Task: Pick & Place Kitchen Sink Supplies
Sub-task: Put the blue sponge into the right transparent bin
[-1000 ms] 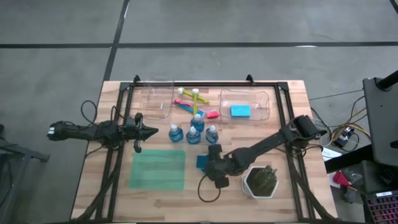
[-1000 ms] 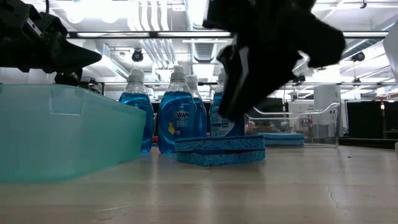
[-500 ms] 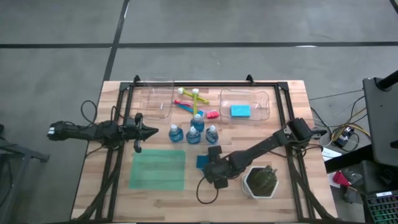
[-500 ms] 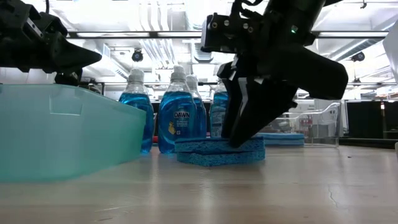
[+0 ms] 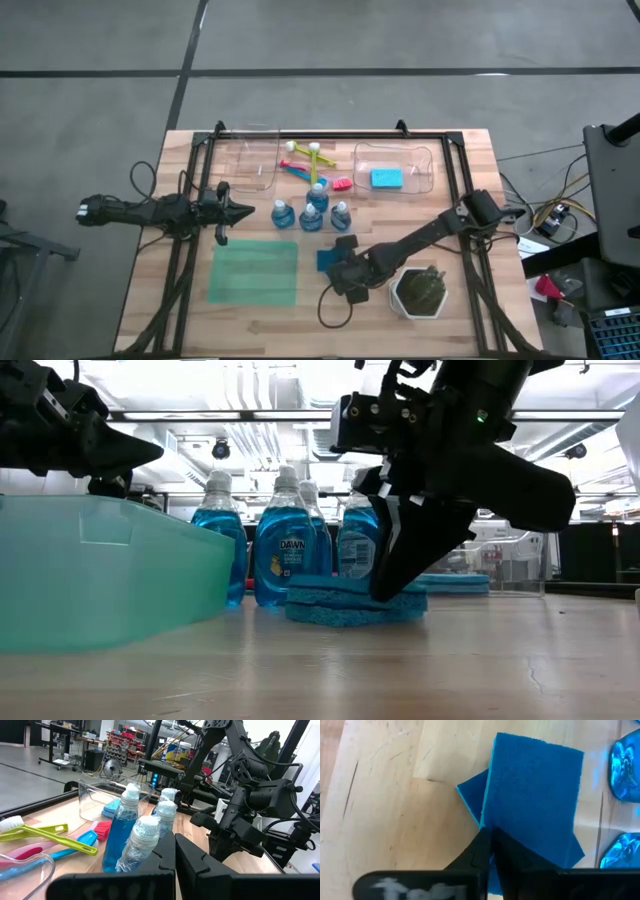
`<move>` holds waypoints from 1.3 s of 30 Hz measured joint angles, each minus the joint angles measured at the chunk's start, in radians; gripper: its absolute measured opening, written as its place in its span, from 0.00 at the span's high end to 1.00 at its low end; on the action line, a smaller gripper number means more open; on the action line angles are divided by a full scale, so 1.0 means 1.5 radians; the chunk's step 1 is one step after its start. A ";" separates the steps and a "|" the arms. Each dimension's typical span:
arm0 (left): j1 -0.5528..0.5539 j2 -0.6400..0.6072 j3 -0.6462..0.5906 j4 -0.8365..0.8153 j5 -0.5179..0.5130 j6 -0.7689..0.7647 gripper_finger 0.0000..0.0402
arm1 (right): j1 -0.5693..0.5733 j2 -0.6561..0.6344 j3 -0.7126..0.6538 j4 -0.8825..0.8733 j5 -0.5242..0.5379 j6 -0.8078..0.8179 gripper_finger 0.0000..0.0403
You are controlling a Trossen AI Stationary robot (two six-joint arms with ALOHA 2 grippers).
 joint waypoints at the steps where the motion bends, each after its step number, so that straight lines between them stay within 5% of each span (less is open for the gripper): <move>1: 0.000 0.000 0.000 0.000 0.000 0.000 1.00 | 0.000 0.000 0.003 -0.002 0.000 -0.002 0.97; 23: 0.000 0.000 0.000 0.000 0.000 0.000 1.00 | 0.014 -0.010 0.137 -0.114 0.038 -0.036 0.98; 39: 0.000 0.000 0.000 0.000 0.000 0.000 1.00 | 0.030 -0.100 0.143 -0.118 0.038 -0.062 0.98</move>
